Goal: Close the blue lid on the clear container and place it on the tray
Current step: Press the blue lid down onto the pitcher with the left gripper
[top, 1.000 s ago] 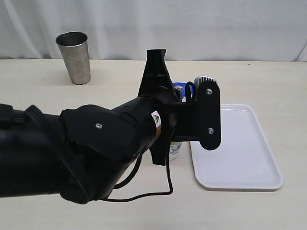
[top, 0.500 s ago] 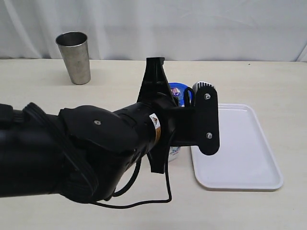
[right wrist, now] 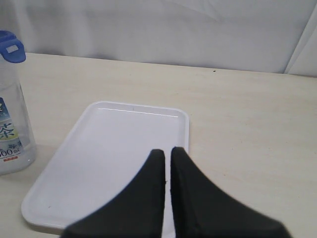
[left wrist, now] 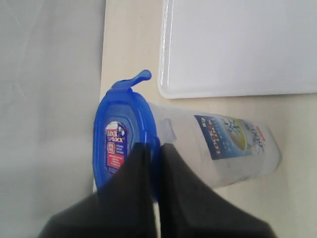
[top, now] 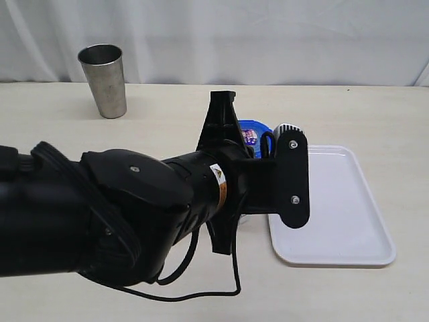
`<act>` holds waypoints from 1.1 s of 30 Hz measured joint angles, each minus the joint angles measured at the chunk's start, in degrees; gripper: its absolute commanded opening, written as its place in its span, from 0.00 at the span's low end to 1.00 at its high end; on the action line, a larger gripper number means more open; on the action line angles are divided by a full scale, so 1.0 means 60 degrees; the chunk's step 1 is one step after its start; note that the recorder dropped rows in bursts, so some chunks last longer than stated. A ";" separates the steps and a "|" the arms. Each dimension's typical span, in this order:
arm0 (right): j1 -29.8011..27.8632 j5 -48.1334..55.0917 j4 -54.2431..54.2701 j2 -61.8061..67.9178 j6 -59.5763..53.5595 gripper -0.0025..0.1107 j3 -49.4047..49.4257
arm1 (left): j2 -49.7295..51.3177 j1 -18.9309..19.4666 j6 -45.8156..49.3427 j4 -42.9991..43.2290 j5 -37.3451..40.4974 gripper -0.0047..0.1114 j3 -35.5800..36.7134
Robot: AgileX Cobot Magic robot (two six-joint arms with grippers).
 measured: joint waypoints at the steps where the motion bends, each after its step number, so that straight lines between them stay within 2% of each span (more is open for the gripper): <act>1: 0.0000 0.0000 0.0000 0.0000 0.0000 0.06 0.0000 | 0.0000 0.0000 0.0000 0.0000 0.0052 0.04 0.0000; 7: 0.0000 0.0000 0.0000 0.0000 0.0000 0.06 0.0000 | 0.0000 0.0000 0.0174 -0.0014 0.0392 0.04 0.0000; 18: 0.0000 0.0000 0.0000 0.0000 0.0000 0.06 0.0000 | 0.0000 0.0000 0.0213 -0.0057 -0.0073 0.04 0.0000; 33: 0.0000 0.0000 0.0000 0.0000 0.0000 0.06 0.0000 | 0.0000 0.0000 0.0241 -0.0139 0.0390 0.04 0.0000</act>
